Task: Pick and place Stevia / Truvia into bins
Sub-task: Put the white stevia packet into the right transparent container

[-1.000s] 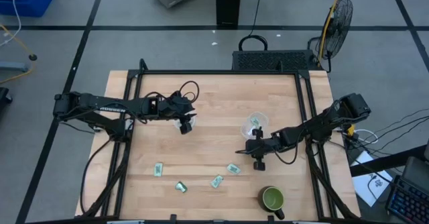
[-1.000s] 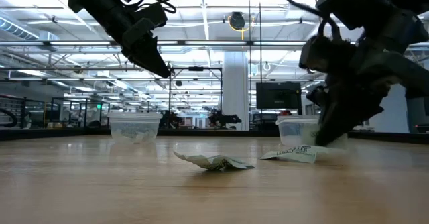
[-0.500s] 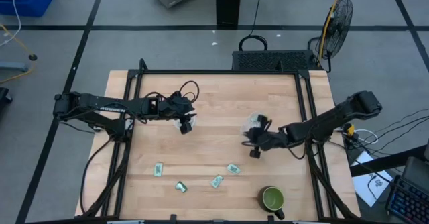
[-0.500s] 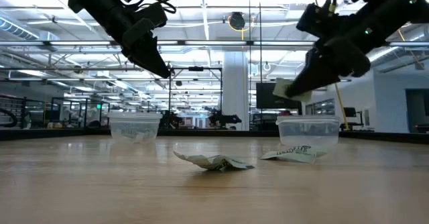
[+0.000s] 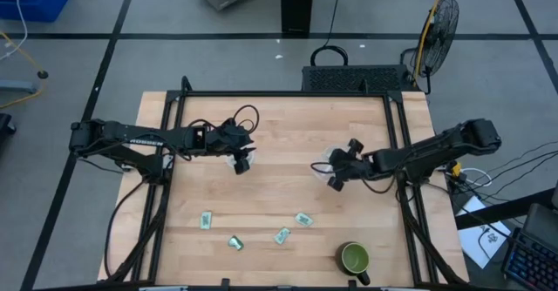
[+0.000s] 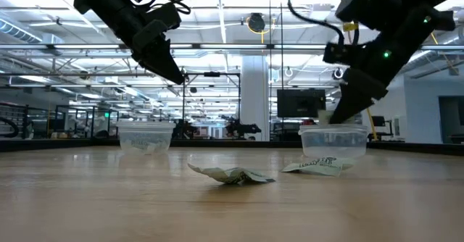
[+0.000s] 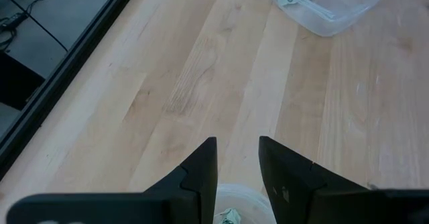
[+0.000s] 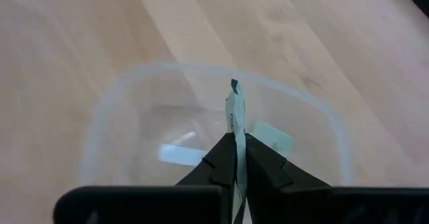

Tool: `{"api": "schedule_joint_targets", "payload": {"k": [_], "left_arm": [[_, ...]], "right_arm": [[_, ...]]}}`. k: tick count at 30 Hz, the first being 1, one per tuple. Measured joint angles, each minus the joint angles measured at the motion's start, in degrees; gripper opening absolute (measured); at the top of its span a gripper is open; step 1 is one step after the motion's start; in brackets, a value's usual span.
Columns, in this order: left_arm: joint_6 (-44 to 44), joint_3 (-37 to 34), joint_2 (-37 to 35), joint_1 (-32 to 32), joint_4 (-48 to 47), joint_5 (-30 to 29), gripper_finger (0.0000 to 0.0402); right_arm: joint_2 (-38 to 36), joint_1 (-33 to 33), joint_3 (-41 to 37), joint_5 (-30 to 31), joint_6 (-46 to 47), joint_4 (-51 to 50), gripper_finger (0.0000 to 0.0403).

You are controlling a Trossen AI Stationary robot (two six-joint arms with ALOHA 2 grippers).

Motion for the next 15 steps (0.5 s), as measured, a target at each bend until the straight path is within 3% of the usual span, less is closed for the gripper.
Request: {"api": "schedule_joint_targets", "payload": {"k": [5, 12, 15], "left_arm": [[0.0, 0.0, 0.0, 0.0, 0.0, 0.0, 0.0118], [0.0, 0.0, 0.0, 0.0, 0.0, 0.0, 0.0118], [0.0, 0.0, 0.0, 0.0, 0.0, 0.0, 0.0118]], "right_arm": [[0.5, -1.9, 0.0, -0.9, -1.5, -0.7, 0.0015], [0.5, -5.4, 0.0, -13.5, 1.3, -1.0, 0.0016], [0.5, -6.2, 0.0, -13.4, 2.0, -1.0, 0.0016]]}}
